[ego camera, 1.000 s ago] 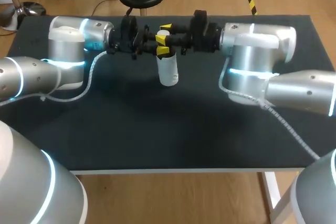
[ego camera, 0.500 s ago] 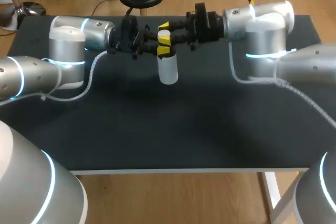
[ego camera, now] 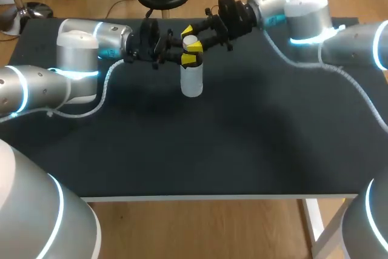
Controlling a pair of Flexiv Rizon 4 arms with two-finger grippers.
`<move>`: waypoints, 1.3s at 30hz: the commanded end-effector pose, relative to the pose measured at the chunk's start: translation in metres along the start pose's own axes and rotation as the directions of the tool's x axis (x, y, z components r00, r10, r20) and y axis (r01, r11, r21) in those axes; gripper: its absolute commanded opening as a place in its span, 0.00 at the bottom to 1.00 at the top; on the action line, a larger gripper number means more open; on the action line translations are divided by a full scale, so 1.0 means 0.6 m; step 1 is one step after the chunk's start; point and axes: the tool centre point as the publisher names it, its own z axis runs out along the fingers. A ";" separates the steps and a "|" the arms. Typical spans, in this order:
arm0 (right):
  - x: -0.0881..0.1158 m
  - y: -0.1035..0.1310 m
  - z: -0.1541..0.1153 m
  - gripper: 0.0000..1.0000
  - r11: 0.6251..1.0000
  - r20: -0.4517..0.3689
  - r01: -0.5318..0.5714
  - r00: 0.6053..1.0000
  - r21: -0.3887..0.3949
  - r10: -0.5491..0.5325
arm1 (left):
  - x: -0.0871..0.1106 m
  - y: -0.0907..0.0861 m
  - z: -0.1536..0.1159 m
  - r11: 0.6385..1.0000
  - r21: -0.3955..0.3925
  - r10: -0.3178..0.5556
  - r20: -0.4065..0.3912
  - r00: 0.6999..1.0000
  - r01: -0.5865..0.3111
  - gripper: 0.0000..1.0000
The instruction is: Unscrew the bottle cap
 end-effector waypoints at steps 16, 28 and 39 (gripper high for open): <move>0.018 0.024 0.004 0.00 0.996 -0.765 0.062 0.639 -0.056 -0.083 | -0.007 -0.002 0.001 1.000 0.000 0.002 0.005 1.000 -0.002 0.00; 0.018 0.042 -0.006 0.00 0.998 -0.808 0.049 0.586 -0.033 -0.055 | -0.007 -0.002 0.001 1.000 0.000 0.002 0.005 1.000 -0.002 0.00; 0.010 0.044 -0.001 0.00 0.998 -0.784 0.049 0.618 -0.035 -0.058 | -0.007 -0.002 0.001 1.000 0.000 0.002 0.005 1.000 -0.002 0.00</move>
